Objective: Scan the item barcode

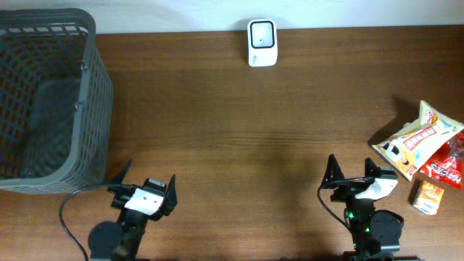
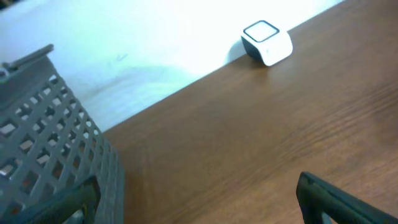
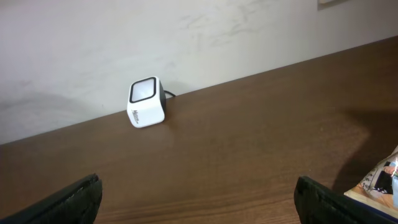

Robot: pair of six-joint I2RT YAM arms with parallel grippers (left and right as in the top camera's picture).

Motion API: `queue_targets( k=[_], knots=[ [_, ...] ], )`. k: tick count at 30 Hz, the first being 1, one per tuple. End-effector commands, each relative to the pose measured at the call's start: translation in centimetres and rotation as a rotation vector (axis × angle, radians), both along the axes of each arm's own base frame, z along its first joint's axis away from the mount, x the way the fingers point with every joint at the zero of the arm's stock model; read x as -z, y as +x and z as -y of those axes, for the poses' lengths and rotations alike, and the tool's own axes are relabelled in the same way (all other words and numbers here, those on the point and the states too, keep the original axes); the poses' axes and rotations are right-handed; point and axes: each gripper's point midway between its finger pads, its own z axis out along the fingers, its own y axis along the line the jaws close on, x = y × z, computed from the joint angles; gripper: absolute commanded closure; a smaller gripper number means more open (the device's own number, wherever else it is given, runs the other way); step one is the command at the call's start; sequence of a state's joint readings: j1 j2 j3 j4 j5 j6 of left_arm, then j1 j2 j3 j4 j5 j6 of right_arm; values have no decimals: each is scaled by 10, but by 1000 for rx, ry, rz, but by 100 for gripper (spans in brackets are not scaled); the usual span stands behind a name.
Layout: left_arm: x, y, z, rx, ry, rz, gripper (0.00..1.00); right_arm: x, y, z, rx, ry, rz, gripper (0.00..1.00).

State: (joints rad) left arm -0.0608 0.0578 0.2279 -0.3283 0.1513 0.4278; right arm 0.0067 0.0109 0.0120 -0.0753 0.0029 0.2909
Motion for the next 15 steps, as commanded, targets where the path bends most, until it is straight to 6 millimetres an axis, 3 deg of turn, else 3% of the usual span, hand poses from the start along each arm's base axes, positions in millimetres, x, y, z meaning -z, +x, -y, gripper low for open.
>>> queue_targets(
  k=[1, 6, 11, 15],
  knots=[
    [19, 6, -6, -21, 11, 27, 1, 3, 0, -1, -1, -3, -5, 2],
    [19, 15, -13, -51, -7, 101, 1, 3, 0, -1, -1, -3, -5, 2],
    [28, 20, -37, -203, -264, 72, 1, 3, 0, -1, -1, -3, -5, 2],
    [30, 19, -57, -330, -369, 72, 1, 3, 0, -1, -1, -3, -5, 2]
  ],
)
